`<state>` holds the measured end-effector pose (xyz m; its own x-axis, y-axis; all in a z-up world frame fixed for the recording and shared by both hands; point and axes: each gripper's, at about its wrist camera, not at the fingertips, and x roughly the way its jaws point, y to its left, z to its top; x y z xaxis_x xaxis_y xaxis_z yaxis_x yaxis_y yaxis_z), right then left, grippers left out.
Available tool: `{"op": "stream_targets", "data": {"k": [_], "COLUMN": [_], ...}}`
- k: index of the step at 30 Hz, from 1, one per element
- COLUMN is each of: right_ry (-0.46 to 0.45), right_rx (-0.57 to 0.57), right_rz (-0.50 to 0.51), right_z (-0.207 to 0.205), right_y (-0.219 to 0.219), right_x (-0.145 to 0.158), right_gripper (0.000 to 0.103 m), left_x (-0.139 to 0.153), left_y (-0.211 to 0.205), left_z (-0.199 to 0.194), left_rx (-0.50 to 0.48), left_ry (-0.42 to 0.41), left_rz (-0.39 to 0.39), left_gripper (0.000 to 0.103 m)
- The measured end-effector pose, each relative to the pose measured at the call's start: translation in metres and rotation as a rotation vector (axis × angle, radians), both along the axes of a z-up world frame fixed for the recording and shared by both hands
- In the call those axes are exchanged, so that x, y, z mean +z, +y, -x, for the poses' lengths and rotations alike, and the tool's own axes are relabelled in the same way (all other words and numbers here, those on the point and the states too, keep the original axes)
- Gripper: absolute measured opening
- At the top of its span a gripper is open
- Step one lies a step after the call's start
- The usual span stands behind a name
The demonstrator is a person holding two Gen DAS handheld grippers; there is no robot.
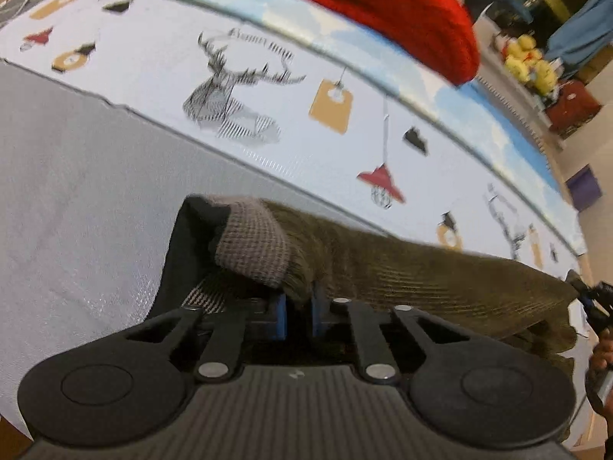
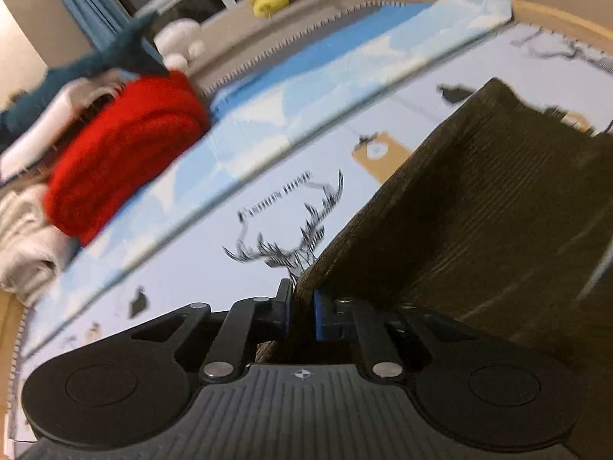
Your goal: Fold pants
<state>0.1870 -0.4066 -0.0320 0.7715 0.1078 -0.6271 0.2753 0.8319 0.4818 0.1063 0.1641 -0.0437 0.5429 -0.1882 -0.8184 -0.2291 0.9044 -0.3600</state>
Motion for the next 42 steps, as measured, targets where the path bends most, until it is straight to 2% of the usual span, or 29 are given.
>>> {"op": "stream_targets", "data": {"k": [4,7,10,12,14,17,18,19,21,23,25,27,29,32,34,35,36,37,38,40,42], "right_ry": [-0.036,0.046,0.260,0.433,0.465,0.333,0.294,0.255,0.206,0.177,0.165,0.167,0.203,0.282,0.314,0.304,0.280,0.245,0.185,0.007,-0.132], "right_rx": [-0.011,0.009,0.052,0.096,0.088,0.019,0.008,-0.005,-0.030,-0.021,0.032,0.078,0.113,0.164,0.173,0.158,0.121,0.065,-0.007,-0.166,-0.299], "right_rz": [-0.049,-0.057,-0.109,-0.105,-0.053,0.002,0.027,0.057,0.087,0.112,0.179,0.313,0.408,0.490,0.550,0.539,0.496,0.462,0.421,0.285,0.164], "right_z": [0.071,0.118,0.150,0.160,0.166,0.165,0.163,0.159,0.149,0.130,0.112,0.091,0.075,0.056,0.046,0.044,0.044,0.046,0.052,0.080,0.121], "right_y": [-0.014,-0.015,-0.022,-0.031,-0.046,-0.078,-0.083,-0.087,-0.089,-0.084,-0.073,-0.060,-0.051,-0.040,-0.038,-0.040,-0.048,-0.055,-0.066,-0.096,-0.123], "right_x": [0.025,0.024,-0.007,-0.032,-0.036,-0.015,-0.009,-0.004,0.000,0.000,-0.002,-0.007,-0.017,-0.037,-0.045,-0.044,-0.038,-0.028,-0.015,0.021,0.048], "right_gripper": [0.010,0.010,0.010,0.010,0.014,0.014,0.017,0.027,0.044,0.047,0.047,0.048,0.049,0.048,0.044,0.028,0.015,0.010,0.008,0.007,0.007], "left_x": [0.018,0.021,0.011,-0.005,-0.023,-0.024,-0.023,-0.023,-0.026,-0.030,-0.033,-0.035,-0.037,-0.039,-0.040,-0.039,-0.039,-0.037,-0.034,-0.024,-0.009], "left_y": [0.007,0.015,0.025,0.030,0.033,0.033,0.032,0.032,0.031,0.031,0.032,0.031,0.032,0.030,0.029,0.029,0.029,0.030,0.030,0.030,0.027], "left_z": [0.027,0.041,0.044,0.037,0.029,0.024,0.023,0.022,0.018,0.014,0.011,0.009,0.009,0.004,0.001,0.001,0.002,0.002,0.004,0.008,0.017], "left_rx": [-0.017,-0.041,-0.040,-0.035,-0.025,-0.003,0.003,0.009,0.025,0.039,0.056,0.070,0.073,0.069,0.065,0.063,0.063,0.066,0.068,0.060,0.032], "left_ry": [-0.098,-0.110,-0.046,0.055,0.158,0.159,0.151,0.149,0.158,0.182,0.203,0.214,0.222,0.229,0.230,0.231,0.228,0.218,0.204,0.154,0.085], "left_rz": [-0.020,-0.031,-0.052,-0.056,-0.019,-0.010,0.005,0.020,0.032,0.023,0.019,0.023,0.018,0.006,-0.005,-0.013,-0.017,-0.019,-0.017,-0.009,-0.001], "left_gripper": [0.009,0.009,0.009,0.009,0.009,0.019,0.030,0.038,0.044,0.045,0.045,0.045,0.045,0.044,0.041,0.038,0.032,0.024,0.021,0.011,0.011]}}
